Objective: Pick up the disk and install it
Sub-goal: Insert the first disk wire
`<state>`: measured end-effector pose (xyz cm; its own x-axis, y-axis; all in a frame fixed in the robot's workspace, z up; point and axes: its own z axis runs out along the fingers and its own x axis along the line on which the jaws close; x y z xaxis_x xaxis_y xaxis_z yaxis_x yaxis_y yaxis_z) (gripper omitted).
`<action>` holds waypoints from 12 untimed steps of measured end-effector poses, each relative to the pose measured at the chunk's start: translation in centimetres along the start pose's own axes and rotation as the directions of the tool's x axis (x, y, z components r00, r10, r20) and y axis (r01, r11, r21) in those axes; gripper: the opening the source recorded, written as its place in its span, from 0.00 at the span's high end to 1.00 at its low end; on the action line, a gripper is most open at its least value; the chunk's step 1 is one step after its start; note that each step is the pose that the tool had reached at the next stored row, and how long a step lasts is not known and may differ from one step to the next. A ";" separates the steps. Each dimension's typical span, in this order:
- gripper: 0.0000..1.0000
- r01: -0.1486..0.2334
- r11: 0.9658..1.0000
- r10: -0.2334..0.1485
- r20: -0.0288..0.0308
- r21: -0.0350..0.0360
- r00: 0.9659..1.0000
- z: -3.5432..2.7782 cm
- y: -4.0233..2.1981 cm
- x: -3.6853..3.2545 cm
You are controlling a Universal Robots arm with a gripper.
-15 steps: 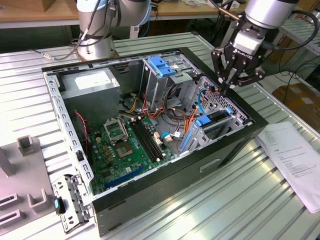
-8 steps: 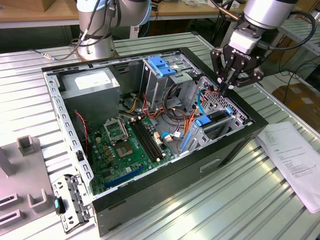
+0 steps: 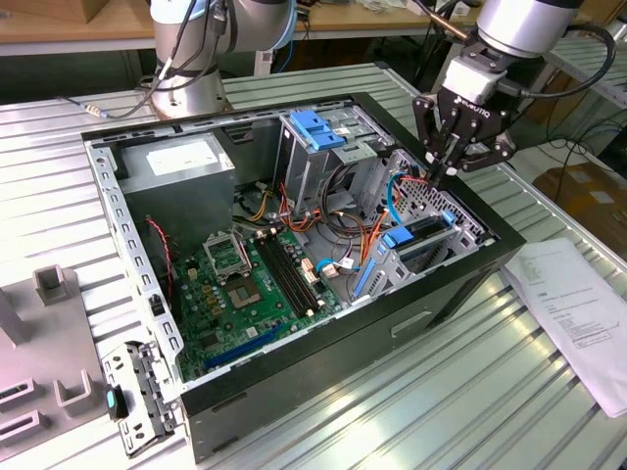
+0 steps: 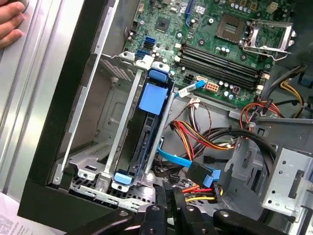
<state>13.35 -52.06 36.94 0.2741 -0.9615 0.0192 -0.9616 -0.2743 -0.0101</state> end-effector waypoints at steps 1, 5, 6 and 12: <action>0.83 -0.025 1.000 0.025 0.000 0.000 1.000 0.03 0.00 0.00; 0.83 -0.068 0.998 0.068 -0.001 -0.001 0.998 0.08 0.08 0.30; 0.83 -0.068 0.998 0.068 -0.001 -0.001 0.998 0.09 0.18 0.59; 0.83 -0.147 0.989 0.147 -0.001 -0.003 0.989 0.22 0.84 0.77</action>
<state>12.76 -53.03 36.72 0.1301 -0.9913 0.0190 -0.9914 -0.1303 -0.0101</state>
